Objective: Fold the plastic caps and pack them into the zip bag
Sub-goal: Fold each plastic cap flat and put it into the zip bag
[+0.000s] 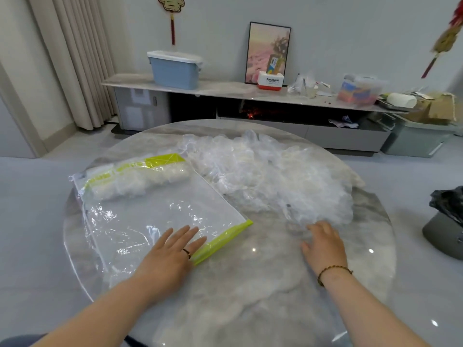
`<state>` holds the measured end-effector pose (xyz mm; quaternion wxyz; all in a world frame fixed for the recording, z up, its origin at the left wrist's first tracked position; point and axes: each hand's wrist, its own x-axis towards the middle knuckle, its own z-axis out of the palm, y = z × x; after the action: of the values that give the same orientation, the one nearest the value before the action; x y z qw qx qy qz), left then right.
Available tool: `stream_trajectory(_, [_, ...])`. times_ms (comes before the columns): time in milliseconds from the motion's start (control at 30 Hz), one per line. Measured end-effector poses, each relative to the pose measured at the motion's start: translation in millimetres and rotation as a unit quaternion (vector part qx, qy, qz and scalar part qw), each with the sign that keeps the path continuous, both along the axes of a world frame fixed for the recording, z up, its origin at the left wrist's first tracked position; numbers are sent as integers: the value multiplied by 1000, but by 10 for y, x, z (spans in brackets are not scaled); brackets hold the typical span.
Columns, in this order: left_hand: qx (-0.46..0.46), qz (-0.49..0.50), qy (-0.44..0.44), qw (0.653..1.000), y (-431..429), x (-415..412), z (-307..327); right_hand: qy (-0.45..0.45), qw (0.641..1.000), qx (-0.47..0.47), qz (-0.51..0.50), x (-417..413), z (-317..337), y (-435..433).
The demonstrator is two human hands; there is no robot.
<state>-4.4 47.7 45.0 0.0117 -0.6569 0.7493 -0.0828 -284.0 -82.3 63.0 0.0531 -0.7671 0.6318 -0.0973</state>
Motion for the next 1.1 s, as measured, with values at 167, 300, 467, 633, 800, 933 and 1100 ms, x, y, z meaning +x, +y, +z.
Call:
stream_trajectory(167, [-29, 14, -47, 998, -57, 149, -62, -86, 988, 48, -119, -63, -55, -92])
stream_trajectory(300, [-54, 35, -90, 994, -146, 318, -167, -73, 989, 38, -120, 0, -137, -167])
stream_trajectory(467, [-69, 106, -34, 991, -156, 444, -86, -70, 991, -2, -111, 53, -87, -190])
stream_trajectory(633, [54, 187, 67, 979, -124, 504, 7, 2, 997, -31, -67, 100, -21, -279])
stream_trajectory(800, [30, 112, 191, 975, -185, 317, 12, 21, 999, -25, -9, 255, 30, -429])
stream_trajectory(933, [39, 49, 95, 994, -219, 163, -107, 15, 996, -27, 79, 477, 78, -466])
stream_trajectory(1100, [13, 43, 32, 998, -292, 183, -229, 69, 984, -55, 157, 885, 173, -523])
